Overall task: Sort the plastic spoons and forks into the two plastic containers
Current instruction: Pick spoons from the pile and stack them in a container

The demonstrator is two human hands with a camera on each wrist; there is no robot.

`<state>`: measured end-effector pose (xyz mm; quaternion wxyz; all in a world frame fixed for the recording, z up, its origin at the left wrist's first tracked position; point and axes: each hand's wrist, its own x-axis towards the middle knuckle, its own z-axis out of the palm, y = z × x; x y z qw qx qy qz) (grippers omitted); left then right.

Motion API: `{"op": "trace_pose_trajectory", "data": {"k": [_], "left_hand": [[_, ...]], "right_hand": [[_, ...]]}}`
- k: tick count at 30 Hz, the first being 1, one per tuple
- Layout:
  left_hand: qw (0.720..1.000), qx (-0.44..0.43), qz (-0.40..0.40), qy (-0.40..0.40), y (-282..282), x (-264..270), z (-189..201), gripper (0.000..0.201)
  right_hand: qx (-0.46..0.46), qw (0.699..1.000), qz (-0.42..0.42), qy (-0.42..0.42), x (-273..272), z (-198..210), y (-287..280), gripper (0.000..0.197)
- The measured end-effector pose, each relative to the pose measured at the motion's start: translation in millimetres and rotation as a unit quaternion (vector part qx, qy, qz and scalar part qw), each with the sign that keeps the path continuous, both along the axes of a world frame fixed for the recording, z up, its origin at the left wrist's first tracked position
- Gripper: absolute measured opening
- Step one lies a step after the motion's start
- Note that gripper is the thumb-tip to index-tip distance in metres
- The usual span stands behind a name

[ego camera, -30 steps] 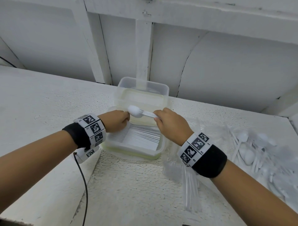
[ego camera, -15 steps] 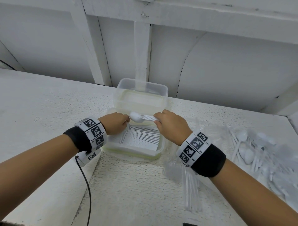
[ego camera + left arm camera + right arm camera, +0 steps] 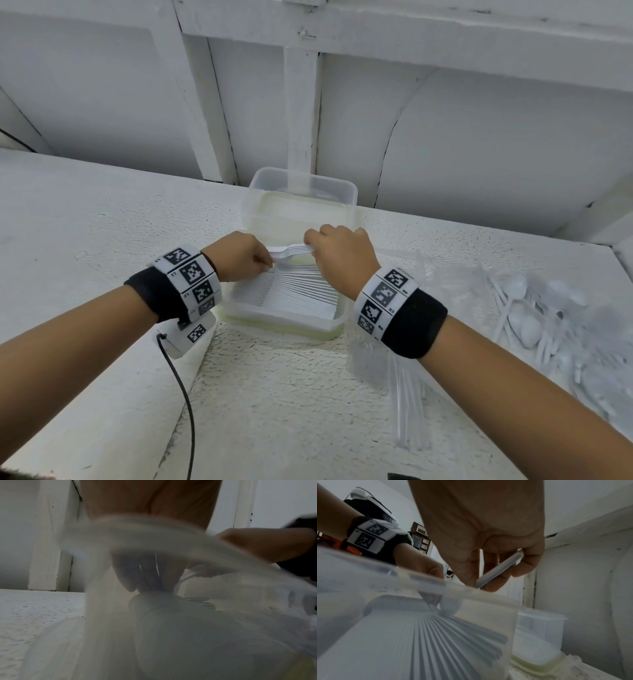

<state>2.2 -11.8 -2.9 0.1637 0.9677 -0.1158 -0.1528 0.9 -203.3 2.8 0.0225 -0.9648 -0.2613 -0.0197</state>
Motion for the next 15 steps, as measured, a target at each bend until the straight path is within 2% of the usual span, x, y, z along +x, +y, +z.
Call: {"op": "trace_pose_trajectory", "data": {"k": [5,10,15], "left_hand": [[1.000,-0.020,-0.001,-0.015,5,-6,0,0.020],[0.997,-0.056,-0.001,-0.047,8,-10,0,0.015],[0.992,-0.079,-0.003,-0.094,10,-15,-4,0.016]], "right_hand": [[-0.022,1.000,0.001,0.020,3,-2,6,0.026],[-0.058,0.997,0.036,0.039,-3,-2,13,0.029],[-0.041,0.995,0.029,0.082,0,-14,17,0.034]]}}
